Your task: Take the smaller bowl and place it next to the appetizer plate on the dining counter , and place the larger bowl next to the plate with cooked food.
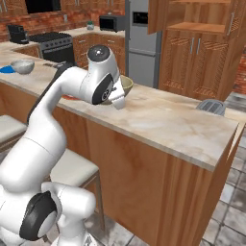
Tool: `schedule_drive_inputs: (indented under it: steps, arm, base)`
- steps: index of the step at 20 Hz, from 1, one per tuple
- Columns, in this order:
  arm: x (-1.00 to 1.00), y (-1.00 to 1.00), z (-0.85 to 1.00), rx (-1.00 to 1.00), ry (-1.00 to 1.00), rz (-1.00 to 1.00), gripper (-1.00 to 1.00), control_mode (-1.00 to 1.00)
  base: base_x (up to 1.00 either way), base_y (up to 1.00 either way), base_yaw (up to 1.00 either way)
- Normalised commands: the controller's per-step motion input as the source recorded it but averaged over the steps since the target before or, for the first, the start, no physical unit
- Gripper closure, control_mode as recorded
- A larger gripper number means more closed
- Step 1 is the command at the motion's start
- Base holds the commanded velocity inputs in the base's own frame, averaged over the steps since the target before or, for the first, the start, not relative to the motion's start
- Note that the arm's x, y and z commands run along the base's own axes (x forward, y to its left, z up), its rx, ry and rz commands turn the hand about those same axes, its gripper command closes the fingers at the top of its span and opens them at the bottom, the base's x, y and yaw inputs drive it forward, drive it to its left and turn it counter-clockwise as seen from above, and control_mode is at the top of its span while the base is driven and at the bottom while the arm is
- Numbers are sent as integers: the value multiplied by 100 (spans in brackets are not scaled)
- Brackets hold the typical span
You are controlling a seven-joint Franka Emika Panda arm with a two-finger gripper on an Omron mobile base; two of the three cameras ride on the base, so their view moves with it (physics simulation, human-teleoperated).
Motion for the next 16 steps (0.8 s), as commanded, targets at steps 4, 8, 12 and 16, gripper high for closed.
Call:
schedule_drive_inputs:
  steps: [4,8,12,16]
  arm:
    - [24,0,-22,0,0,0,100,-100]
    - [29,0,-15,0,0,0,100,-100]
    - [38,6,-8,0,0,0,100,-100]
    - [52,1,-1,0,0,0,100,-100]
  base:
    - [0,0,0]
    - [0,0,0]
    - [0,0,0]
    - [0,0,0]
